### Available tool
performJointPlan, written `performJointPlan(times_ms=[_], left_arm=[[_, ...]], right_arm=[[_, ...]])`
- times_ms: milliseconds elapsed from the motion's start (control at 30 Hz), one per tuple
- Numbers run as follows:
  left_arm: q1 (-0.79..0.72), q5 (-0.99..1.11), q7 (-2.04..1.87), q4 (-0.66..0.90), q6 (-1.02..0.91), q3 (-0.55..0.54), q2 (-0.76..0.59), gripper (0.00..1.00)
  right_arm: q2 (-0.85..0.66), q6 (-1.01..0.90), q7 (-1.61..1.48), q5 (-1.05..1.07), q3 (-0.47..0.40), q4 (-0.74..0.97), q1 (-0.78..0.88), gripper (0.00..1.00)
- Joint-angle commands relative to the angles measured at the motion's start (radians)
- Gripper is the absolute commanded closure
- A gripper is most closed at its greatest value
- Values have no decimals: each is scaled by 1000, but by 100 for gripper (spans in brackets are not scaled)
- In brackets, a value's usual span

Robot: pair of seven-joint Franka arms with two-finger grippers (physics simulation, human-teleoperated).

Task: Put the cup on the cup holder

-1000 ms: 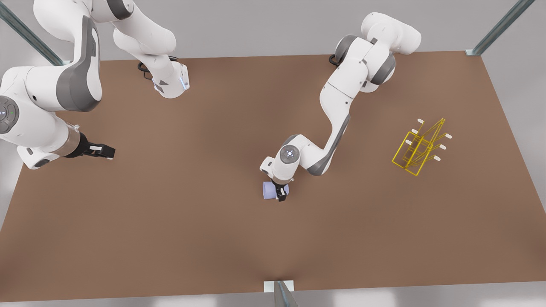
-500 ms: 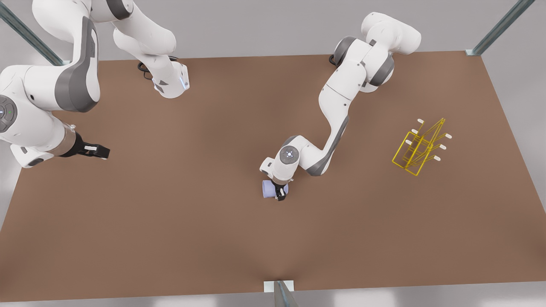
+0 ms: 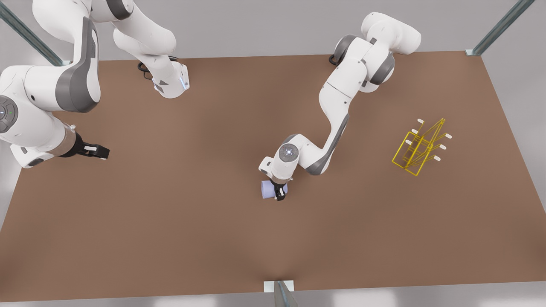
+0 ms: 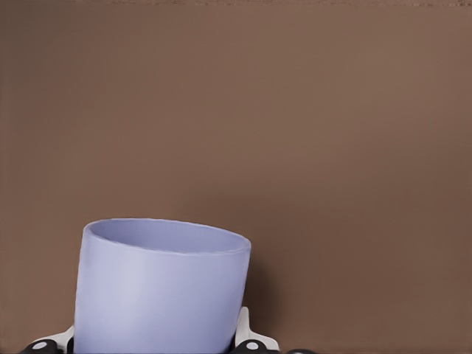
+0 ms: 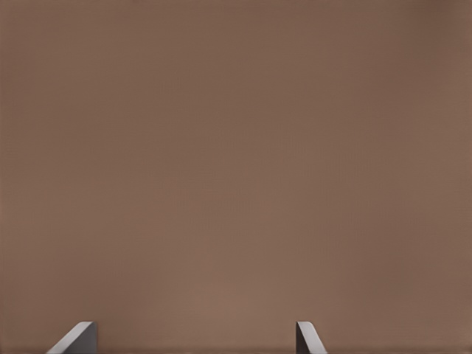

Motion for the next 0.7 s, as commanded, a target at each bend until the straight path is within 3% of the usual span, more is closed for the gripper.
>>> performJointPlan(times_ms=[0,233,300,433,600,667], left_arm=[[0,-14,18,0,-11,6,-8,33],[-12,-14,18,-3,-158,77,-74,33],[-146,-17,-8,-2,-261,239,-100,34],[-152,-14,-18,-2,-332,258,-113,38],[-400,160,-8,1,-626,591,-117,38],[-414,301,-14,1,-721,618,-117,38]], right_arm=[[-1,0,3,-1,-1,0,-1,0],[-1,0,3,-15,1,0,2,0],[-1,0,3,-15,1,0,2,0],[-1,0,3,-16,1,0,4,0],[2,0,1,-18,1,0,5,0],[2,0,1,-18,2,0,5,0]])
